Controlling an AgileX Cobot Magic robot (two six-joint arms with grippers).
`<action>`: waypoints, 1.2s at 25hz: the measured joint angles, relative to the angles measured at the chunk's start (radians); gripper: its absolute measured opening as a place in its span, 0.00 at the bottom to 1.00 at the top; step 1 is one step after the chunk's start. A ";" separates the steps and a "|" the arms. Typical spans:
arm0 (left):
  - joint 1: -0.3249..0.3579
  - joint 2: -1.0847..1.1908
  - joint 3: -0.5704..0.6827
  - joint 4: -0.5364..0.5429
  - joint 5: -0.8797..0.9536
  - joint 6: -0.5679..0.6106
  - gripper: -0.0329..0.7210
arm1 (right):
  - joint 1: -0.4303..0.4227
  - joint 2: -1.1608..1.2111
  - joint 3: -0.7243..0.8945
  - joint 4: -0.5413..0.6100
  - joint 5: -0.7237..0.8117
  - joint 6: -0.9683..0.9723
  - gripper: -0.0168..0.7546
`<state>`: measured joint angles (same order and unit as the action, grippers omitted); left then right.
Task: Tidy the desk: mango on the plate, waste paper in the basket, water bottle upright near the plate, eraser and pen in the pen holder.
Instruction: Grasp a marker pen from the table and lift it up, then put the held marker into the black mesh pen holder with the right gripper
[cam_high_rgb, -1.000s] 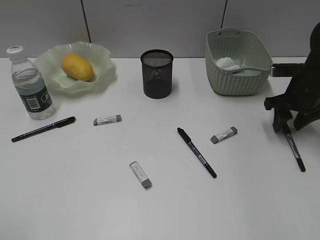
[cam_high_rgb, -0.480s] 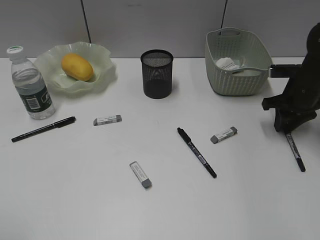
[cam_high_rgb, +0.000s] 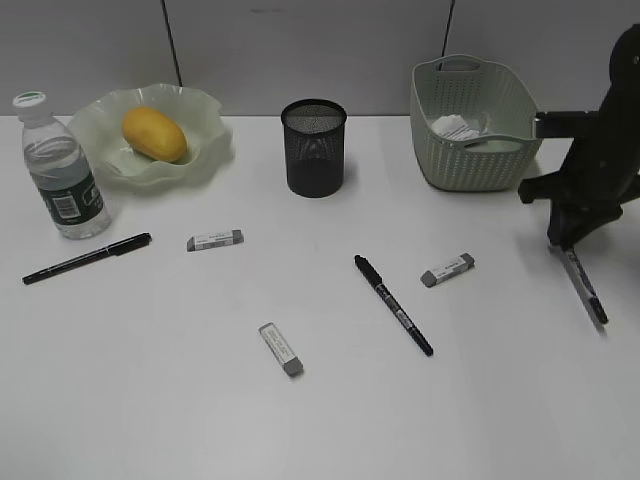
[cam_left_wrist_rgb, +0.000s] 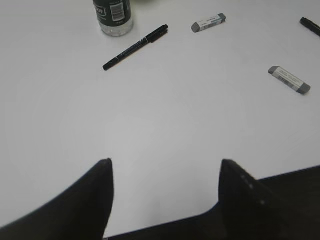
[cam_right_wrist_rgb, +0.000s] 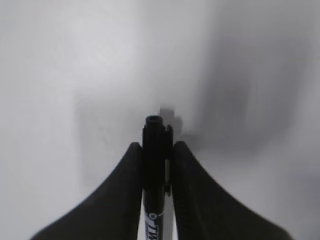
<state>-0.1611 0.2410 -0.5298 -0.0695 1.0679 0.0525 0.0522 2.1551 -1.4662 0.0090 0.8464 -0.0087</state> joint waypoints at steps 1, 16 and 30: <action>0.000 0.000 0.000 0.000 0.000 0.000 0.70 | 0.010 -0.010 -0.018 0.000 0.008 -0.001 0.22; 0.000 0.000 0.000 0.000 0.000 0.000 0.70 | 0.287 -0.133 -0.344 0.083 -0.146 -0.027 0.22; 0.000 0.000 0.000 0.000 0.000 0.000 0.70 | 0.462 -0.008 -0.355 0.103 -0.755 -0.027 0.22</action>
<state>-0.1611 0.2410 -0.5298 -0.0695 1.0679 0.0525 0.5144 2.1469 -1.8207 0.1116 0.0911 -0.0354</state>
